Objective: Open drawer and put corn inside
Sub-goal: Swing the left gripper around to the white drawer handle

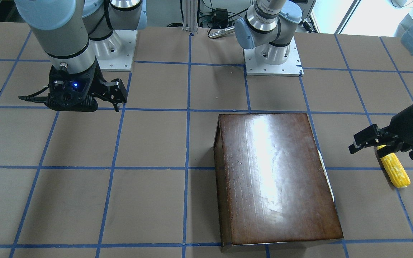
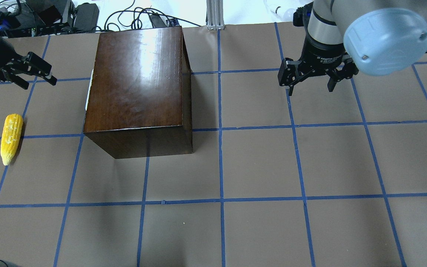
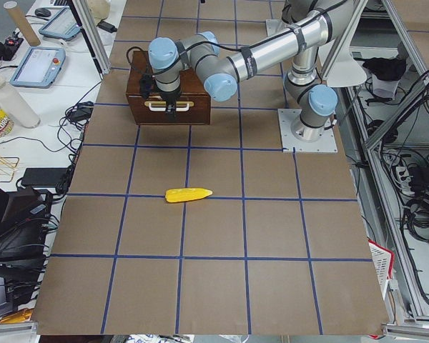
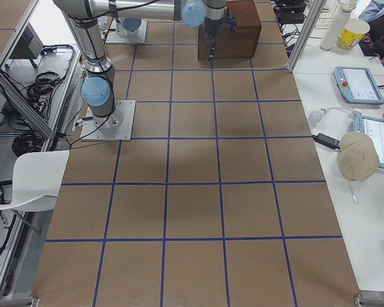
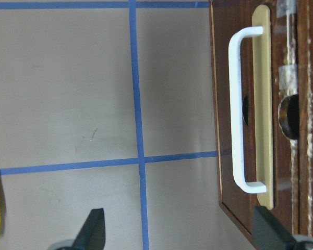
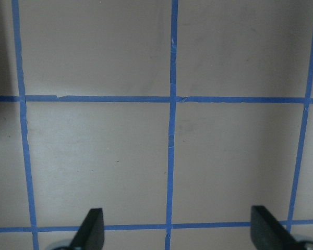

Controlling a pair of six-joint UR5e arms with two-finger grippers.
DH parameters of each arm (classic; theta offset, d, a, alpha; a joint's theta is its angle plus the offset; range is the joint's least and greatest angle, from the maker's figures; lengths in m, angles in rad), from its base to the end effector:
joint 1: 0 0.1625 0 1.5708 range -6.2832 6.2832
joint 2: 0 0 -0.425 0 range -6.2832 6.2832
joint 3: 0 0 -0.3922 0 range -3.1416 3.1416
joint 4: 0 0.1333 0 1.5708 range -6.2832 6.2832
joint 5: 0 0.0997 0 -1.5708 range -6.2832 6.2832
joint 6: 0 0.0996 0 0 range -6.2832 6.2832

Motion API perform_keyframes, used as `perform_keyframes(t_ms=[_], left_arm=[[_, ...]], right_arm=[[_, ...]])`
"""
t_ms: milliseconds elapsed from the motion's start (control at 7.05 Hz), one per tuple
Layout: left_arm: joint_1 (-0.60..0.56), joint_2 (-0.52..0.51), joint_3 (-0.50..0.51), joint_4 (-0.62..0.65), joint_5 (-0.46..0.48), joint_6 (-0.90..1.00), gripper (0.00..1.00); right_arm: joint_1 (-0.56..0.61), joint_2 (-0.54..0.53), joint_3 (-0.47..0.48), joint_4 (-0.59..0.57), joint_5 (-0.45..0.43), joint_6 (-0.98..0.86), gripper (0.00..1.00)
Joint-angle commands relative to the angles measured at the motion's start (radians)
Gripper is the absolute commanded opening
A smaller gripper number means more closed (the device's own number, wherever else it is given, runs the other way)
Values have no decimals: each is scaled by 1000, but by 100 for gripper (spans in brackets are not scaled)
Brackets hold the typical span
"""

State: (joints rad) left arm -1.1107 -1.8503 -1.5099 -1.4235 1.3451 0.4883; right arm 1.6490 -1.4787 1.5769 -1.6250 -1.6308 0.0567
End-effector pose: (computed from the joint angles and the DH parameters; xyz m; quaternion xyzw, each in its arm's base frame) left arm 0.1237 -0.6001 0.3820 -0.0100 -0.9930 0.0199 0.1163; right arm 0.1679 -0.5131 0.4435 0.0114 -0.9992 -0.0199 0.0314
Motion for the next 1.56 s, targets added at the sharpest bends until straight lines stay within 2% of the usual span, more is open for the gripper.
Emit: perform_keyframes(t_ms=[0,425,709,851,1418], left_arm=[[0,-58,-1,24,-40,4,100],[-4,-125,-1,34,-107,10,100],[-15,-156,-1,49,-116,15,100],[-17,-164,-1,48,-180,19,100],[-17,-201,-3,48,-189,55,100]], right_arm=[[0,0,0,1,0,0,100],[0,1,0,-1,0,0,100],[0,1,0,1,0,0,100],[0,0,0,-1,0,0,100],[0,1,0,1,0,0,100]])
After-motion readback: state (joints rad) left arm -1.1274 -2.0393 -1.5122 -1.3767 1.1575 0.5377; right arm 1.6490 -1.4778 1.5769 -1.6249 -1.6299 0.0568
